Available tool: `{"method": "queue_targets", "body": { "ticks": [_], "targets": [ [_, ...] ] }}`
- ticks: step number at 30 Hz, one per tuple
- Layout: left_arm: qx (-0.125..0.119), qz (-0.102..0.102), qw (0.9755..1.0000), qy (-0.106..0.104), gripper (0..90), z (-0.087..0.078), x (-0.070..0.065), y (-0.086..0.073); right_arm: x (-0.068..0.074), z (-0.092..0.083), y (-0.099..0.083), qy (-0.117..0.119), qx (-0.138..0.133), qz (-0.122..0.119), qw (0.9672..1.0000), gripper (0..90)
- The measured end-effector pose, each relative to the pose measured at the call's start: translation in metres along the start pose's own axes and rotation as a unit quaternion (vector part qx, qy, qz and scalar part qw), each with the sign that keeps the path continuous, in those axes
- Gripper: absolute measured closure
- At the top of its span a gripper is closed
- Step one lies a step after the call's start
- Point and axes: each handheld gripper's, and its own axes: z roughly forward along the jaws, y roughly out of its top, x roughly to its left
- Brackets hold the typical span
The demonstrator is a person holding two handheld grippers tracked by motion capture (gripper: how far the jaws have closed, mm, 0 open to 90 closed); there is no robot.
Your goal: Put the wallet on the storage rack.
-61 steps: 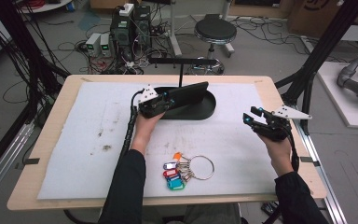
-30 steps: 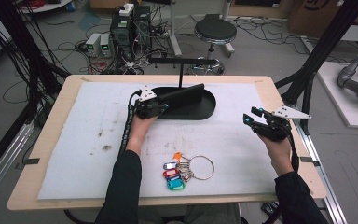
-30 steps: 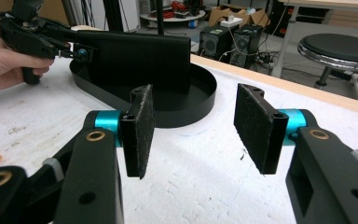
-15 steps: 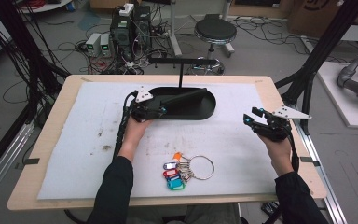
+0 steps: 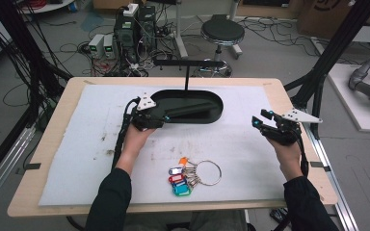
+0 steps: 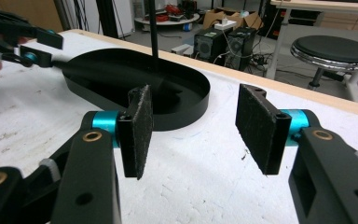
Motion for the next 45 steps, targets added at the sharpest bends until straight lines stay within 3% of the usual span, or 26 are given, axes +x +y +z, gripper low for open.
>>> {"method": "queue_targets", "body": {
  "ticks": [2,4,5,9,14,19,23,28,31,39,45],
  "targets": [
    [-0.019,-0.009,0.9998,0.004,33.0,-0.013,0.001,0.002,-0.001,0.000,0.000,0.000,-0.001,0.001,1.0000,46.3],
    [-0.023,-0.011,0.9996,0.010,33.1,-0.019,0.001,0.004,-0.001,0.000,0.000,0.001,-0.001,0.003,1.0000,45.6],
    [-0.033,-0.013,0.9992,0.020,33.1,-0.030,0.000,0.006,-0.001,0.000,0.000,0.001,0.000,0.005,1.0000,45.5],
    [-0.047,-0.022,0.9984,0.024,33.1,-0.049,0.001,0.005,-0.002,-0.001,0.000,0.003,0.000,0.009,1.0000,44.6],
    [-0.076,-0.055,0.9955,0.018,30.2,-0.083,0.000,-0.003,-0.003,-0.003,0.000,-0.001,-0.002,0.015,0.9999,43.1],
    [-0.076,-0.067,0.9948,0.006,29.7,-0.111,-0.009,-0.016,-0.004,-0.003,0.000,-0.003,-0.001,0.017,0.9999,41.9],
    [-0.072,-0.065,0.9953,0.007,28.9,-0.128,-0.019,-0.026,-0.005,-0.002,-0.001,-0.003,0.001,0.021,0.9998,41.2],
    [-0.065,-0.057,0.9959,0.025,27.7,-0.142,-0.028,-0.039,-0.006,-0.002,-0.001,-0.005,0.000,0.023,0.9997,40.9],
    [-0.062,-0.067,0.9952,0.034,26.1,-0.147,-0.030,-0.046,-0.006,-0.002,-0.001,-0.006,0.002,0.025,0.9997,40.4],
    [-0.079,-0.078,0.9929,0.044,22.6,-0.150,-0.023,-0.047,-0.001,-0.004,0.000,-0.007,0.009,0.021,0.9997,38.7],
    [-0.073,-0.078,0.9923,0.063,22.6,-0.149,-0.017,-0.053,0.000,-0.009,-0.001,-0.010,0.008,0.020,0.9997,36.9]
  ]
}}
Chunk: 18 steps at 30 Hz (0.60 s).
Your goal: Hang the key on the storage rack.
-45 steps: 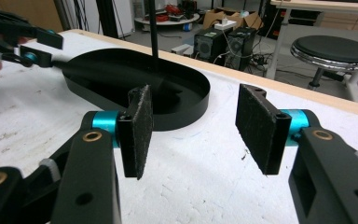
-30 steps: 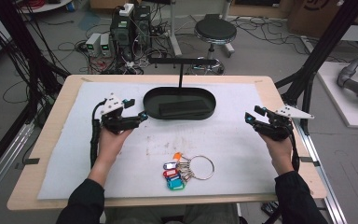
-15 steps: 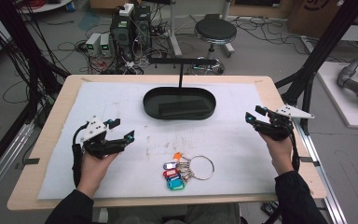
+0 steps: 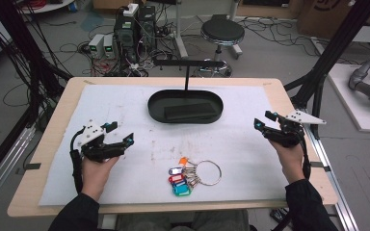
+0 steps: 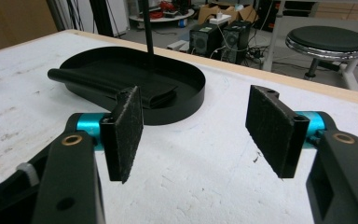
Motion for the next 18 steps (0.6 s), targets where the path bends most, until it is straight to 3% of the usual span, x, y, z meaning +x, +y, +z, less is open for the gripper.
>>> {"method": "queue_targets", "body": {
  "ticks": [5,18],
  "targets": [
    [-0.001,-0.007,1.0000,0.005,22.6,-0.0035,0.0102,-0.0057,-0.0012,0.0000,-0.0010,-0.002,0.003,0.004,1.0000,32.6],
    [0.007,0.009,0.9999,0.005,22.6,-0.0022,0.0037,-0.0088,0.0023,-0.0016,-0.0022,0.004,0.008,0.010,0.9999,25.0]
  ]
}}
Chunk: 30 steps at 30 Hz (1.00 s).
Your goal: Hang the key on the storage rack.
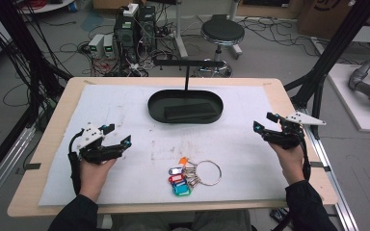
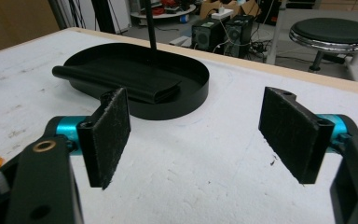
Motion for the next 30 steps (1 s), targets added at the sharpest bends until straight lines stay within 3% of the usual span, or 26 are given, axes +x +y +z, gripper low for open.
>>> {"method": "queue_targets", "body": {
  "ticks": [8,12,14,16,20,24,25,27,30],
  "targets": [
    [0.000,-0.005,1.0000,-0.003,22.6,0.001,0.001,-0.001,0.016,0.003,0.003,0.017,0.007,-0.004,0.9998,24.6],
    [-0.006,-0.015,0.9999,-0.003,22.7,-0.002,0.002,-0.001,0.026,0.004,0.001,0.025,0.017,-0.011,0.9995,28.6],
    [-0.010,-0.021,0.9997,-0.004,22.7,-0.003,0.002,0.001,0.036,0.003,0.000,0.037,0.020,-0.023,0.9988,36.3],
    [-0.010,-0.016,0.9998,-0.003,22.7,-0.006,0.001,0.005,0.039,0.002,0.000,0.043,0.022,-0.025,0.9985,37.5],
    [-0.016,-0.014,0.9998,0.002,22.7,-0.013,-0.001,0.008,0.052,0.000,-0.003,0.059,0.034,-0.035,0.9970,42.0],
    [-0.014,-0.013,0.9998,0.009,22.7,-0.018,-0.002,0.001,0.064,0.001,-0.006,0.069,0.053,-0.044,0.9952,44.5],
    [-0.014,-0.015,0.9997,0.010,22.7,-0.018,-0.002,-0.002,0.071,0.003,-0.010,0.081,0.051,-0.051,0.9941,45.3],
    [-0.012,-0.020,0.9997,0.012,22.7,-0.019,-0.001,-0.006,0.074,0.005,-0.013,0.081,0.052,-0.052,0.9940,47.2],
    [-0.006,-0.024,0.9996,0.012,22.7,-0.020,0.000,-0.011,0.082,0.017,-0.021,0.094,0.081,-0.056,0.9907,48.4]
  ]
}}
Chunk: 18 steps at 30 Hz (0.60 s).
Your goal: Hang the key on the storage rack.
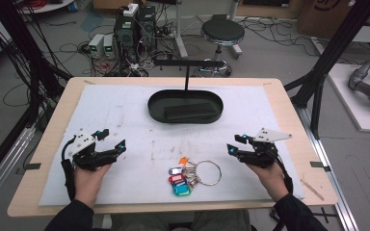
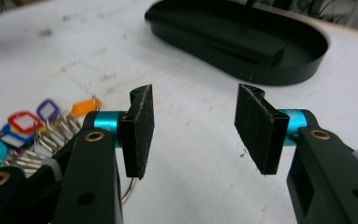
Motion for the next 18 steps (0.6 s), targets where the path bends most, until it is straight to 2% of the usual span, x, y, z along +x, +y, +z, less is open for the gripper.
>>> {"method": "queue_targets", "body": {
  "ticks": [6,11,14,18],
  "targets": [
    [0.007,0.013,0.9999,-0.001,22.7,0.002,-0.001,-0.003,0.010,0.016,-0.008,0.010,0.030,-0.003,0.9995,52.2],
    [0.007,0.018,0.9998,-0.004,22.7,0.004,-0.003,-0.003,0.020,0.030,-0.007,0.028,0.049,-0.024,0.9981,59.3],
    [0.011,0.026,0.9996,-0.003,22.9,0.004,-0.004,-0.003,0.026,0.039,-0.009,0.031,0.074,-0.034,0.9962,62.4],
    [0.014,0.022,0.9997,-0.004,22.9,0.004,-0.003,-0.005,0.031,0.047,-0.013,0.031,0.108,-0.044,0.9927,66.5]
  ]
}}
